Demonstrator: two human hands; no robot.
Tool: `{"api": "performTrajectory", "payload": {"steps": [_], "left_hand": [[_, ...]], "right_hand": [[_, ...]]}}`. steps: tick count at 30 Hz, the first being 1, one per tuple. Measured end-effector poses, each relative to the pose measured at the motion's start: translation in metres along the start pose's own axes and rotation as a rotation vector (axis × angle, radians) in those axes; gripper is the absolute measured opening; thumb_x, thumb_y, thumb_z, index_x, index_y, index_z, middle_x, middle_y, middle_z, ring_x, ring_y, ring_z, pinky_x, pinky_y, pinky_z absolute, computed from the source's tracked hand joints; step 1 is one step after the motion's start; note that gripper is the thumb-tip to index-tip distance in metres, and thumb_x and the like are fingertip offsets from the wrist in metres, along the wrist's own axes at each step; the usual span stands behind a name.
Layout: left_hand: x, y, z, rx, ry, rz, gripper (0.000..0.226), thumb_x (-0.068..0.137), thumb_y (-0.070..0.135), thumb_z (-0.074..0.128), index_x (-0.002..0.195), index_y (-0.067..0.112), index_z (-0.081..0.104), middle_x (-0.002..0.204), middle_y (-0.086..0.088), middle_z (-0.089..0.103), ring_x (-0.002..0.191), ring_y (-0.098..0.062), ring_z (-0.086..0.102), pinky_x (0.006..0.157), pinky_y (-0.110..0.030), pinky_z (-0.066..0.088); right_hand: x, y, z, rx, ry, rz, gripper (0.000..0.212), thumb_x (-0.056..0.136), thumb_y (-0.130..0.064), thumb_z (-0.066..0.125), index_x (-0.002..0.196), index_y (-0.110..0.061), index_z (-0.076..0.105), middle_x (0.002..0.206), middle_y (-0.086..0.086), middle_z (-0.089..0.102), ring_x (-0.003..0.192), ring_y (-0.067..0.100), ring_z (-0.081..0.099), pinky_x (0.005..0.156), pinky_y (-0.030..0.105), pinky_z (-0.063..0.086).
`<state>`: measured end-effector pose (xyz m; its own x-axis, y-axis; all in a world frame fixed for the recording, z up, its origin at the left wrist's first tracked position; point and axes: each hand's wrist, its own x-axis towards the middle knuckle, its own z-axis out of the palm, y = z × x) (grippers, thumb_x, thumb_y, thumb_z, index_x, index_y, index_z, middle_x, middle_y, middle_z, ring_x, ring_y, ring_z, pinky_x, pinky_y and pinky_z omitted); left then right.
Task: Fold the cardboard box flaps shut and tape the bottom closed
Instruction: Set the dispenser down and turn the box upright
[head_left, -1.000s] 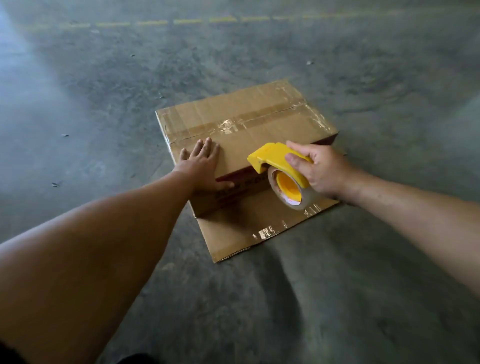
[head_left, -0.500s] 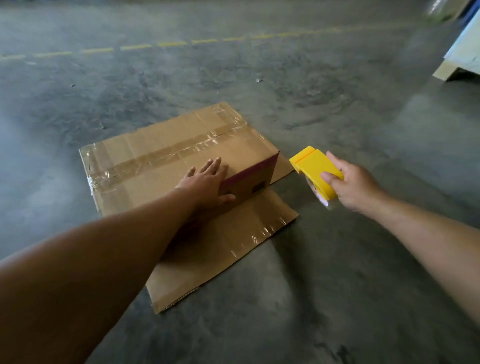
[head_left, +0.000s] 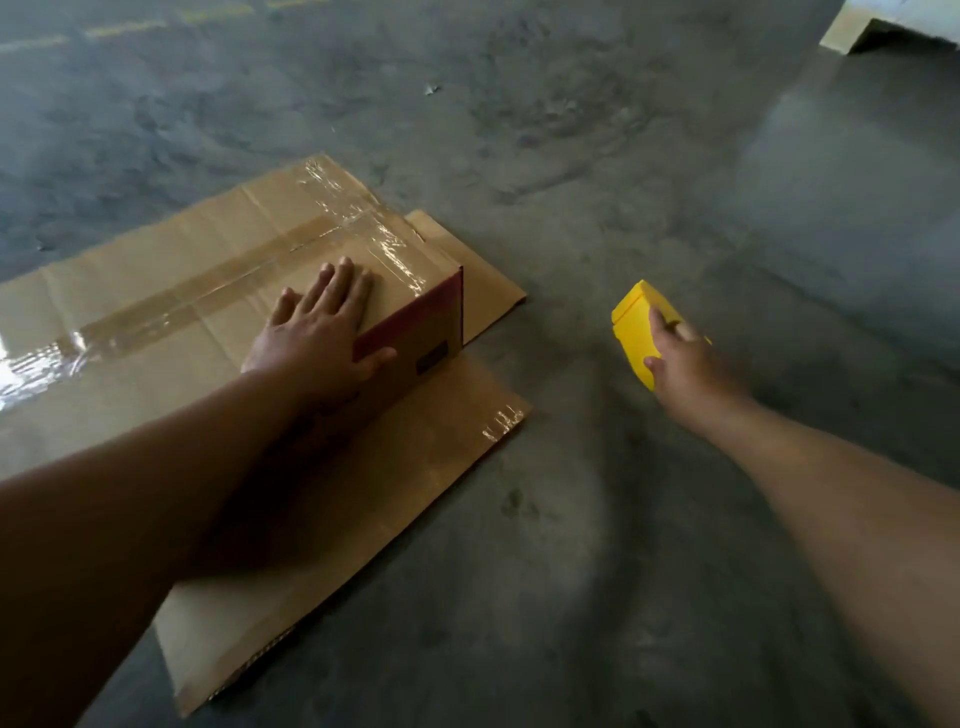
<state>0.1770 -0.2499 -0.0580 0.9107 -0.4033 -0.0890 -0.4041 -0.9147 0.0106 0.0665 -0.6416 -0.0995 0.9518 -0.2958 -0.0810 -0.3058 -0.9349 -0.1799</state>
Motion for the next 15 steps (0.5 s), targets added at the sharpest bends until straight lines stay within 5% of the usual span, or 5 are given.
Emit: {"api": "performTrajectory", "payload": {"steps": [6,15], "left_hand": [[0.000,-0.004,0.007,-0.003,0.063,0.024,0.087,0.093,0.068,0.033,0.158,0.030,-0.013,0.165,0.002,-0.018,0.150,-0.017,-0.017,0.123,-0.045,-0.003],[-0.003,0.000,0.002,0.005,0.016,0.043,0.083,0.096,0.066,0.030,0.157,0.031,-0.016,0.164,0.001,-0.020,0.151,-0.019,-0.018,0.123,-0.045,-0.004]], "right_hand": [[0.003,-0.005,0.025,-0.108,-0.093,-0.018,0.062,0.099,-0.031,0.045,0.153,-0.021,0.018,0.138,0.014,0.040,0.115,0.038,0.051,0.084,0.041,0.045],[0.002,-0.006,0.038,-0.093,-0.179,-0.025,0.068,0.094,-0.033,0.054,0.153,-0.023,0.021,0.143,0.016,0.040,0.124,0.039,0.046,0.092,0.043,0.045]]}}
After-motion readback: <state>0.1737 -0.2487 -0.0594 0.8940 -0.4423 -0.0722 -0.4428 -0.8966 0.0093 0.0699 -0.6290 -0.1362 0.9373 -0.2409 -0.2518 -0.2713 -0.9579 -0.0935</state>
